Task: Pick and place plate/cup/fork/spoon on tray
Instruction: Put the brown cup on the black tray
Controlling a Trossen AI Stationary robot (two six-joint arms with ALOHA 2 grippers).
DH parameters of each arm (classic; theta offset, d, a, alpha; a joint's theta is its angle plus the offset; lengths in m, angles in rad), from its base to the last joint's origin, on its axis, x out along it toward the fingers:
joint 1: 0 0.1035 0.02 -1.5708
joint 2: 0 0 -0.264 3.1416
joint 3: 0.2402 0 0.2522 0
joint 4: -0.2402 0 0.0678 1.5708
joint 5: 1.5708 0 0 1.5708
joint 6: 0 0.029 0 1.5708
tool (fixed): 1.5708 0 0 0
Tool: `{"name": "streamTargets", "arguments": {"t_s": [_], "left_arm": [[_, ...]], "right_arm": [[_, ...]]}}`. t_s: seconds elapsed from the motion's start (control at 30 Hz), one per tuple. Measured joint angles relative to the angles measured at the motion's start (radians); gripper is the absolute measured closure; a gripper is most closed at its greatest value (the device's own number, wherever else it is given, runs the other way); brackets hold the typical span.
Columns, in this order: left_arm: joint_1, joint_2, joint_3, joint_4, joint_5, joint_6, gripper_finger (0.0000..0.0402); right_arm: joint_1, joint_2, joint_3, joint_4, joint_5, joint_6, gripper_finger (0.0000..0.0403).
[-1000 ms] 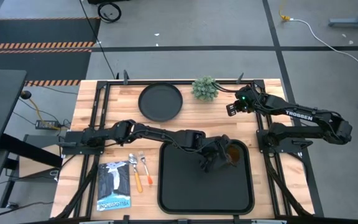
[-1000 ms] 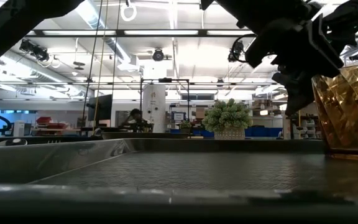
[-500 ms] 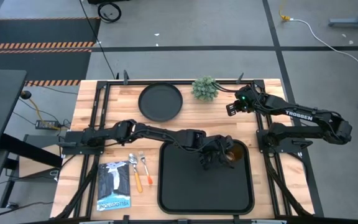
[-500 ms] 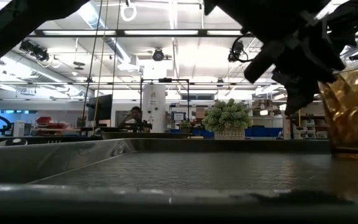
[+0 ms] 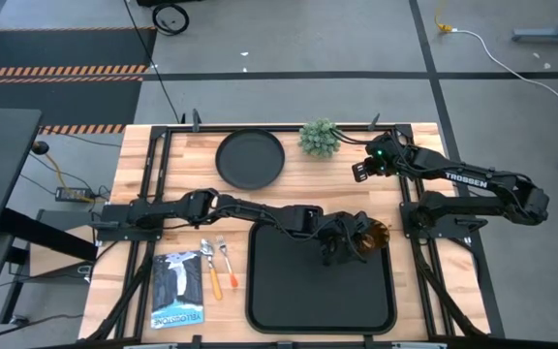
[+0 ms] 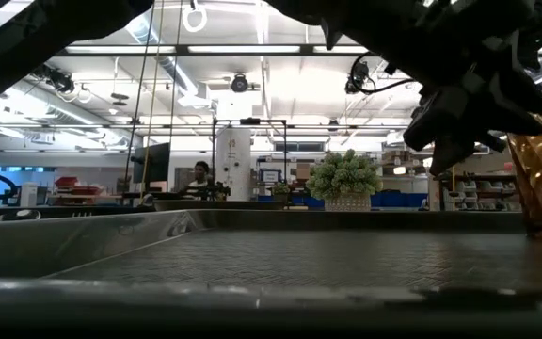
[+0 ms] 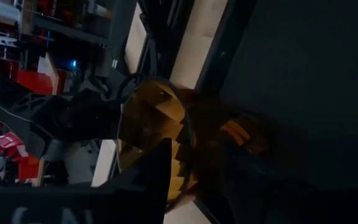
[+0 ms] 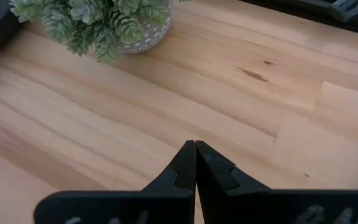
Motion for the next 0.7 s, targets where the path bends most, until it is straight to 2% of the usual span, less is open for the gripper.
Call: {"name": "streamTargets", "arguments": {"t_s": [0.2, 0.27, 0.5, 0.7], "left_arm": [[-0.001, 0.000, -0.001, -0.004, -0.021, -0.019, 0.0259], [-0.005, 0.000, -0.001, -0.001, -0.074, -0.028, 0.0259], [-0.044, -0.014, -0.001, -0.018, -0.390, -0.061, 0.0259], [-0.069, -0.057, -0.001, -0.151, -0.412, -0.203, 0.0259]], "right_arm": [[0.000, 0.000, 0.000, 0.000, -0.004, 0.000, 0.0393], [0.000, 0.000, 0.000, -0.001, -0.004, 0.000, 0.0393], [0.000, 0.000, 0.000, 0.000, -0.004, -0.004, 0.0393], [0.000, 0.000, 0.000, 0.001, -0.004, -0.012, 0.0393]]}}
